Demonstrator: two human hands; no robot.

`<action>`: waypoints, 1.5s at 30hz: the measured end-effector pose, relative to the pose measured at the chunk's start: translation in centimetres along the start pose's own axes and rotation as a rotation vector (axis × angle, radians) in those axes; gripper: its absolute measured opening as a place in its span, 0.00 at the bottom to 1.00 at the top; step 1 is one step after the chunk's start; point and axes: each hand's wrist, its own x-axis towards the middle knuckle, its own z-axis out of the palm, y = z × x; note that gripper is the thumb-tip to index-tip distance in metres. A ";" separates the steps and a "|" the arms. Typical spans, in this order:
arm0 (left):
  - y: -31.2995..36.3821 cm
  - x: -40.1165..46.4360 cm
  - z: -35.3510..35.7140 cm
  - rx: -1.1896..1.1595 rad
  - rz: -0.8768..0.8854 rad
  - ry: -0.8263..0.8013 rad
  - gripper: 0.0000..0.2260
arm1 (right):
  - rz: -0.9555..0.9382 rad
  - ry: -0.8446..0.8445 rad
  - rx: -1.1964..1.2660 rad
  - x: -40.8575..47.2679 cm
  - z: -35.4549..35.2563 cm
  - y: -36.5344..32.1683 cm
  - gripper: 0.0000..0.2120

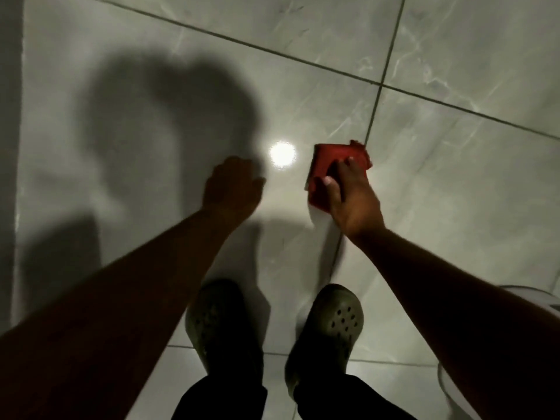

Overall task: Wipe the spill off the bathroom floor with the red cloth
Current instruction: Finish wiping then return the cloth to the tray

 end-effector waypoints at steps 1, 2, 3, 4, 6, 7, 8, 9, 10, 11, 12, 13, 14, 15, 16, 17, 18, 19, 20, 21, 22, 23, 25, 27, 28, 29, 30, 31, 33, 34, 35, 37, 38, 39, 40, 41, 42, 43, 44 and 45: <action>1.7 0.1 0.6 -0.101 -0.009 -0.042 0.21 | 0.033 0.095 0.036 0.3 -0.7 0.3 0.25; 3.3 0.3 1.1 -0.178 -0.023 -0.069 0.21 | 0.083 0.161 0.061 0.4 -1.4 0.7 0.23; 4.9 0.7 1.5 -0.238 -0.039 -0.086 0.21 | 0.146 0.172 0.094 0.8 -1.8 1.2 0.21; 6.5 1.0 1.9 -0.299 -0.061 -0.105 0.21 | 0.214 0.142 0.154 1.1 -2.0 1.5 0.19; 9.1 1.7 2.6 -0.430 -0.137 -0.140 0.20 | 0.322 0.063 0.304 2.0 -1.8 1.6 0.18; 10.1 1.9 2.9 -0.508 -0.186 -0.159 0.18 | 0.367 0.043 0.339 2.4 -1.7 1.6 0.19; 11.0 2.2 3.1 -0.591 -0.237 -0.171 0.18 | 0.406 0.028 0.347 3.0 -1.5 1.6 0.19; 11.7 2.4 3.2 -0.667 -0.283 -0.182 0.18 | 0.438 0.013 0.360 3.4 -1.3 1.7 0.19; 12.2 2.6 3.3 -0.730 -0.323 -0.187 0.19 | 0.474 -0.006 0.401 3.7 -1.2 1.9 0.19; 12.5 2.6 3.2 -0.782 -0.361 -0.190 0.20 | 0.504 -0.028 0.463 3.9 -1.3 2.0 0.18; 12.7 2.4 3.1 -0.818 -0.382 -0.201 0.20 | 0.531 -0.043 0.539 3.8 -1.5 2.2 0.17; 12.9 2.0 2.9 -0.838 -0.384 -0.216 0.19 | 0.542 -0.050 0.616 3.4 -2.0 2.4 0.13; 13.1 1.5 2.5 -0.836 -0.373 -0.238 0.18 | 0.546 -0.055 0.691 2.6 -2.8 2.5 0.08; 13.4 0.7 2.0 -0.819 -0.359 -0.258 0.15 | 0.549 -0.051 0.762 1.5 -3.7 2.6 0.04; 13.9 -0.3 1.4 -0.816 -0.345 -0.268 0.12 | 0.556 -0.044 0.827 0.4 -4.6 2.7 0.03; 14.9 -1.6 0.6 -0.827 -0.329 -0.284 0.09 | 0.571 -0.038 0.892 -1.2 -6.1 2.9 0.02; 16.1 -3.0 -0.3 -0.847 -0.316 -0.304 0.08 | 0.600 -0.030 0.953 -2.7 -7.7 3.2 0.05; 17.6 -4.4 -1.2 -0.864 -0.295 -0.329 0.08 | 0.633 -0.016 1.010 -4.5 -9.6 3.6 0.10; 19.3 -5.9 -2.0 -0.865 -0.262 -0.355 0.09 | 0.662 0.013 1.079 -6.3 -11.5 3.9 0.13; 20.9 -7.2 -2.8 -0.862 -0.220 -0.376 0.11 | 0.679 0.056 1.148 -7.9 -13.3 4.2 0.15; 23.3 -8.6 -3.4 -0.846 -0.167 -0.401 0.13 | 0.694 0.128 1.214 -9.9 -15.7 4.8 0.15; 26.0 -10.1 -4.1 -0.819 -0.112 -0.414 0.14 | 0.706 0.217 1.263 -11.9 -18.1 5.5 0.14; 31.9 -13.3 -5.0 -0.735 0.009 -0.418 0.15 | 0.730 0.405 1.325 -16.1 -22.7 7.1 0.13; 37.6 -16.4 -5.3 -0.601 0.164 -0.404 0.15 | 0.760 0.582 1.334 -19.9 -26.5 9.1 0.08; 40.6 -18.2 -5.2 -0.549 0.246 -0.415 0.15 | 0.779 0.678 1.347 -21.9 -28.2 10.3 0.06; 43.3 -20.0 -4.8 -0.521 0.327 -0.442 0.14 | 0.810 0.779 1.371 -23.8 -29.7 11.5 0.06; 45.8 -21.9 -4.3 -0.494 0.412 -0.480 0.14 | 0.852 0.884 1.414 -25.6 -31.0 13.0 0.06; 47.8 -23.4 -3.5 -0.453 0.491 -0.504 0.14 | 0.912 0.981 1.451 -27.1 -31.9 14.3 0.05; 51.8 -26.2 -0.8 -0.326 0.624 -0.527 0.14 | 1.042 1.161 1.507 -30.4 -32.9 17.5 0.09; 53.4 -27.5 0.7 -0.273 0.675 -0.547 0.13 | 1.092 1.221 1.509 -31.9 -32.9 19.1 0.10; 54.8 -28.5 2.4 -0.208 0.730 -0.575 0.13 | 1.142 1.263 1.472 -33.2 -32.8 20.8 0.11; 56.9 -30.0 5.5 -0.068 0.826 -0.616 0.13 | 1.228 1.302 1.404 -35.0 -32.1 23.6 0.12; 57.8 -30.6 6.9 -0.014 0.851 -0.620 0.13 | 1.254 1.314 1.418 -35.7 -31.7 25.1 0.12; 58.4 -31.1 8.2 0.019 0.849 -0.623 0.14 | 1.273 1.306 1.438 -36.2 -31.2 26.3 0.12; 58.8 -31.2 9.3 0.036 0.837 -0.624 0.14 | 1.284 1.285 1.450 -36.4 -30.7 27.3 0.12; 59.0 -31.2 10.2 0.056 0.820 -0.617 0.14 | 1.291 1.250 1.447 -36.4 -30.2 28.1 0.11; 59.1 -31.4 11.1 0.075 0.819 -0.609 0.14 | 1.287 1.229 1.446 -36.5 -29.7 28.9 0.11; 59.2 -31.6 11.9 0.087 0.815 -0.607 0.13 | 1.274 1.217 1.450 -36.6 -29.2 29.6 0.10; 59.1 -31.7 12.6 0.094 0.820 -0.595 0.13 | 1.263 1.211 1.446 -36.4 -28.7 30.2 0.10; 59.1 -31.7 13.1 0.104 0.824 -0.589 0.12 | 1.260 1.199 1.427 -36.2 -28.3 30.7 0.10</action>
